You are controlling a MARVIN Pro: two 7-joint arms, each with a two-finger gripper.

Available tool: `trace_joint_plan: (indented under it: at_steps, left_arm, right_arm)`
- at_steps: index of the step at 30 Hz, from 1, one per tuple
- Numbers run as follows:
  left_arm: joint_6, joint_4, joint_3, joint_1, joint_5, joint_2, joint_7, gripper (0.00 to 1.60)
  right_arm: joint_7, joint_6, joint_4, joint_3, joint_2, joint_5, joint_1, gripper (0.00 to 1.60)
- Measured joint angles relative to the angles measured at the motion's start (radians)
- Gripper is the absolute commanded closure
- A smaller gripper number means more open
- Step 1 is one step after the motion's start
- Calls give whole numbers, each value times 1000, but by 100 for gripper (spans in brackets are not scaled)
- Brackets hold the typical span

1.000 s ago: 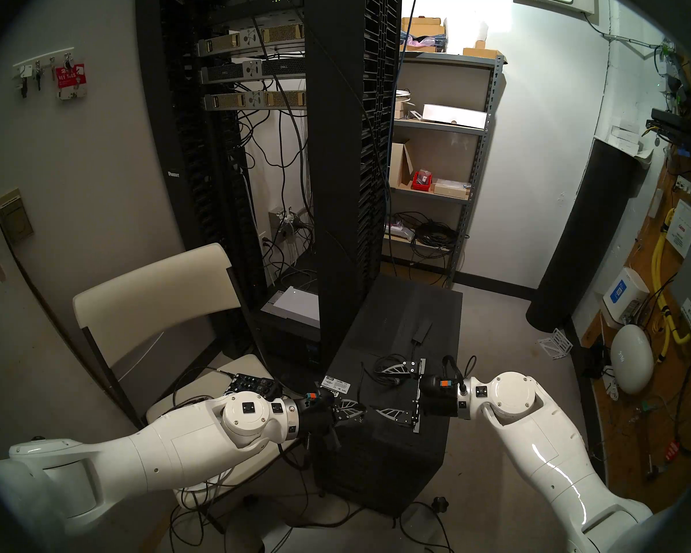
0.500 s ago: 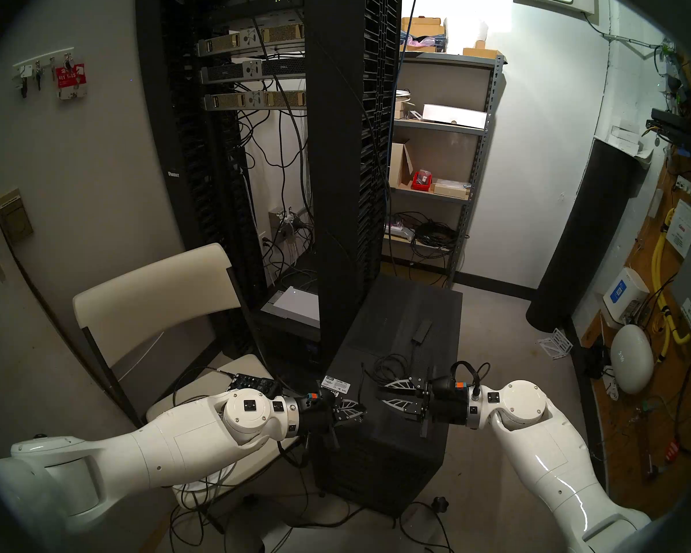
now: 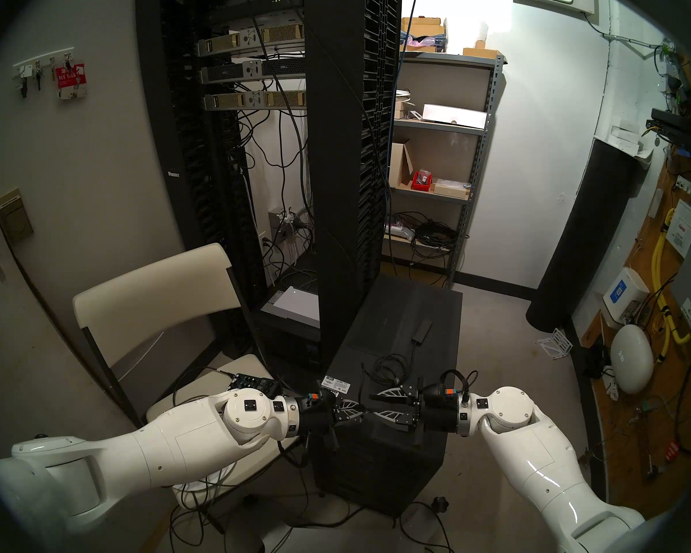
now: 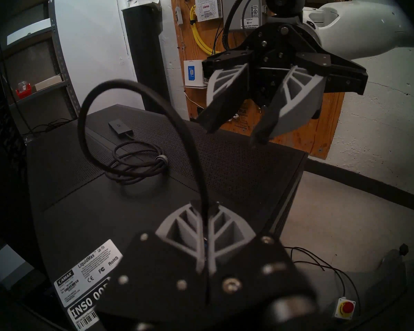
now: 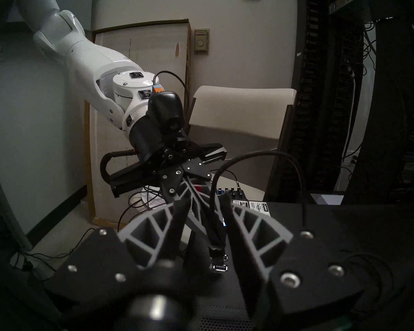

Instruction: Insert the cable into the workstation's USB slot

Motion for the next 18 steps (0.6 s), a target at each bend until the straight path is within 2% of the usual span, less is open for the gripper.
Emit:
trace_joint_plan:
  at_steps: [18]
  left_arm:
    - [-1, -12, 3, 0, 57, 5, 12, 160]
  right_arm:
    - [4, -13, 91, -38, -33, -20, 67, 68]
